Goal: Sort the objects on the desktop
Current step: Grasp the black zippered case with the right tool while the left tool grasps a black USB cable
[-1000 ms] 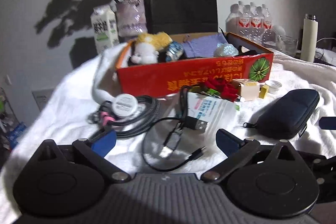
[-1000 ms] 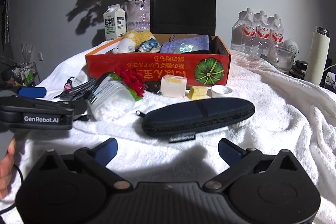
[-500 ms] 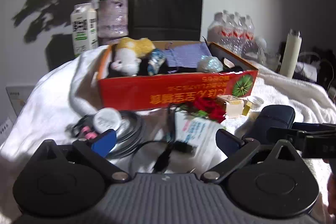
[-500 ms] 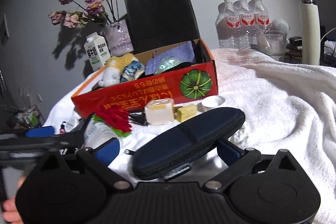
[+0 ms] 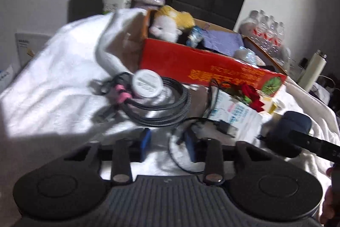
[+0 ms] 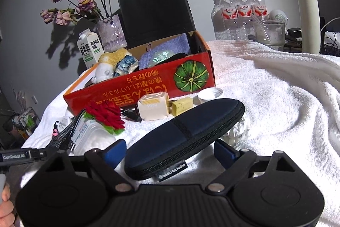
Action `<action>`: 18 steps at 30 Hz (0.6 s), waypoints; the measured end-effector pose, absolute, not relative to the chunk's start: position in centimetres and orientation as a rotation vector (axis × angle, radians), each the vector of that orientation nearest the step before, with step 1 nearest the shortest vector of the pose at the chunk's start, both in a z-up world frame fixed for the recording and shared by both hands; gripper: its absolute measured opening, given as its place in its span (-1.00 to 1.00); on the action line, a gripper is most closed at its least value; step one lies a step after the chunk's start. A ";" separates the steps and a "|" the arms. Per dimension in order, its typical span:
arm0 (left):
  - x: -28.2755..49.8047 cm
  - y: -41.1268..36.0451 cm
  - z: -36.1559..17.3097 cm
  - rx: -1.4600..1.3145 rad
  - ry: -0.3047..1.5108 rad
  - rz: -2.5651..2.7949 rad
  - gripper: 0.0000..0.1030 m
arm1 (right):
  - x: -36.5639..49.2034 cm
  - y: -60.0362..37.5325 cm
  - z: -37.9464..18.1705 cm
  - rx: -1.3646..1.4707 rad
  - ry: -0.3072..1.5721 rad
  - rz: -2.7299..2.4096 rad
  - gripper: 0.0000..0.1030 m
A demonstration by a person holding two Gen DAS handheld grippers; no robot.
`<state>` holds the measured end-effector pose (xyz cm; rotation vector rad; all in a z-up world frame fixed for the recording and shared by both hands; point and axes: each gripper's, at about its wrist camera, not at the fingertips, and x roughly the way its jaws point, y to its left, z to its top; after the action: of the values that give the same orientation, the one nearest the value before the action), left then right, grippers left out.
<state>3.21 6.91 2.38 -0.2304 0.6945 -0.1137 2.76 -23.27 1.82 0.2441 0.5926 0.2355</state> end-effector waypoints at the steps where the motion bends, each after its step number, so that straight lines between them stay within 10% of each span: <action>1: 3.4 6.7 2.2 -0.236 0.705 -0.117 -0.64 | 2.8 -23.2 2.0 0.248 0.590 0.236 0.74; 7: 2.7 6.3 1.6 -0.254 0.723 -0.098 -0.92 | 3.2 -23.8 2.1 0.307 0.588 0.234 0.73; 13: -0.8 6.5 3.9 -0.253 0.689 -0.101 -0.93 | 3.4 -24.3 1.7 0.318 0.585 0.209 -0.13; 18: -3.0 6.3 5.0 -0.262 0.680 -0.105 -0.93 | 1.9 -24.7 2.3 0.314 0.543 0.228 -0.38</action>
<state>-3.04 6.28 5.02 -0.2617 0.6795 -0.1049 1.90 -24.66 2.33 0.3143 0.5429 0.2278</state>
